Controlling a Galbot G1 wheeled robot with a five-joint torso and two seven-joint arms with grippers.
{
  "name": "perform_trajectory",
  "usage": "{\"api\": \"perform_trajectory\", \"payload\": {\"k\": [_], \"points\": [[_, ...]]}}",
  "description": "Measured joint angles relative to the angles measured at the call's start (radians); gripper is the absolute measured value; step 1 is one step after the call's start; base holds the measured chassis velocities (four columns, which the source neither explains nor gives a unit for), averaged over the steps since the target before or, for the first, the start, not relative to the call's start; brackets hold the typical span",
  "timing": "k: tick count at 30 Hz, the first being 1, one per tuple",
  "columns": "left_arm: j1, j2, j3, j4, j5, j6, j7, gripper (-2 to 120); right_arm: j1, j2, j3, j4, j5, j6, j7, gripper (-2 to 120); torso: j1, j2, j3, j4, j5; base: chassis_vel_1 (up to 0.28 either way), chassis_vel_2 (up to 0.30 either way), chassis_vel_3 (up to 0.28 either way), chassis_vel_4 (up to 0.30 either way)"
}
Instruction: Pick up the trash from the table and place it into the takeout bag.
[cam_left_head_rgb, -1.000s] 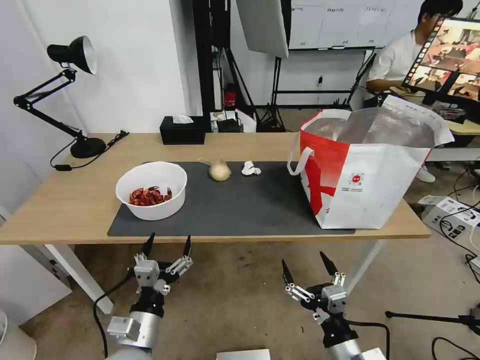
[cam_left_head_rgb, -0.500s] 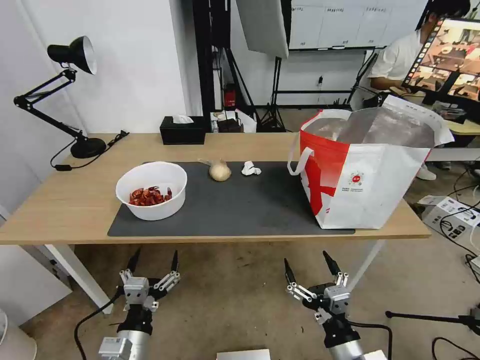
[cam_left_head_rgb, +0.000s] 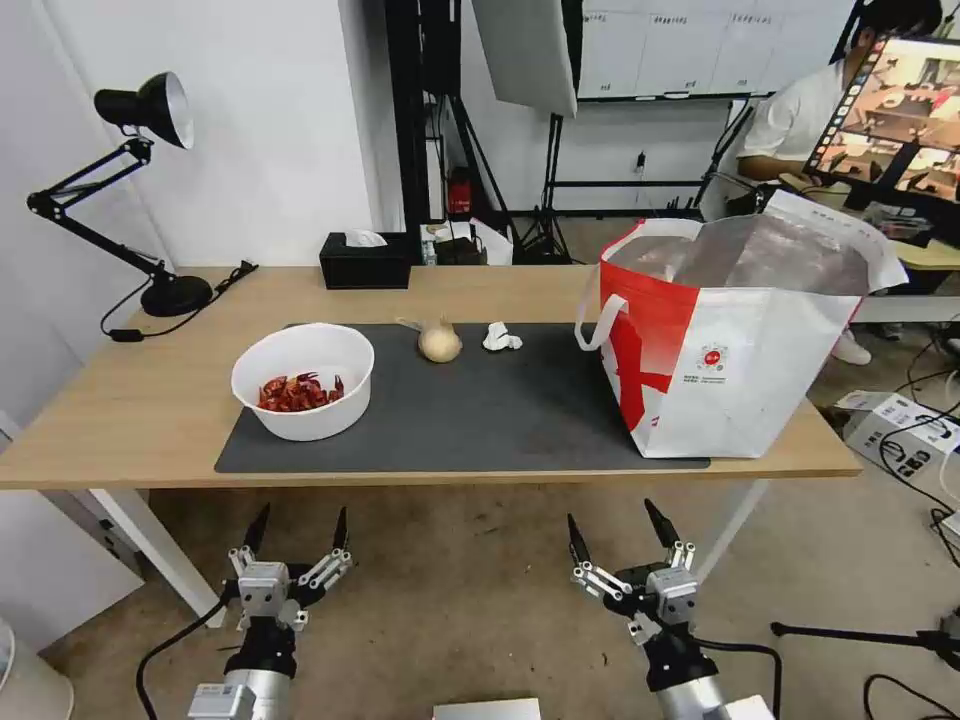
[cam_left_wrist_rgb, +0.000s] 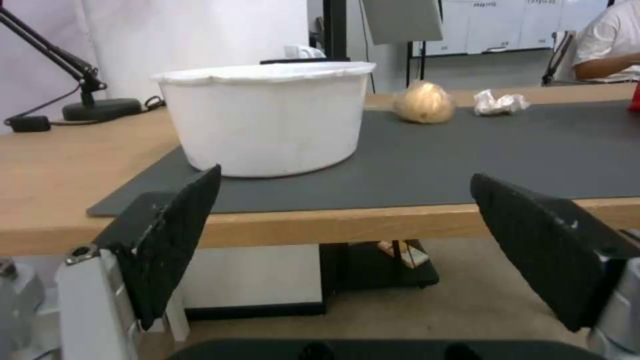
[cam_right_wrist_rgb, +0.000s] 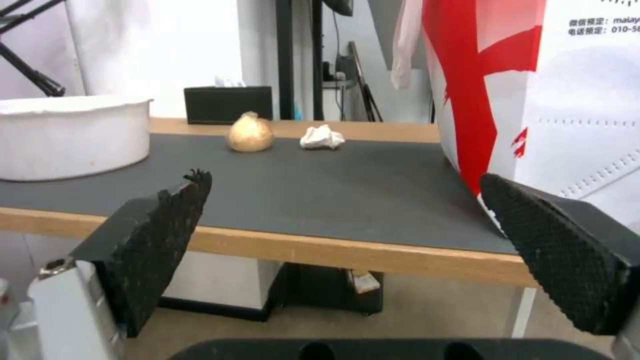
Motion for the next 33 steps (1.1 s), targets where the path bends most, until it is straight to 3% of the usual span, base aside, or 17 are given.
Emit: {"api": "perform_trajectory", "payload": {"k": [20, 28, 33], "points": [[0.000, 0.015, 0.001, 0.003, -0.008, 0.040, 0.005, 100, 0.045, -0.031, -0.037, -0.001, 0.034, -0.042, 0.013, 100, 0.000, 0.000, 0.000, -0.0001, 0.0000, 0.000, 0.000, 0.000, 0.000], [0.001, 0.031, -0.008, -0.002, -0.033, 0.037, 0.052, 100, 0.171, -0.126, -0.095, 0.069, 0.089, -0.148, 0.016, 100, 0.000, 0.000, 0.000, -0.0001, 0.0000, 0.000, 0.000, 0.000, 0.000], [0.000, 0.031, -0.009, -0.003, -0.035, 0.037, 0.061, 100, 0.307, -0.193, -0.136, 0.051, 0.140, -0.224, 0.024, 100, 0.000, 0.000, 0.000, 0.0000, -0.0001, 0.000, 0.000, 0.000, 0.000]]}}
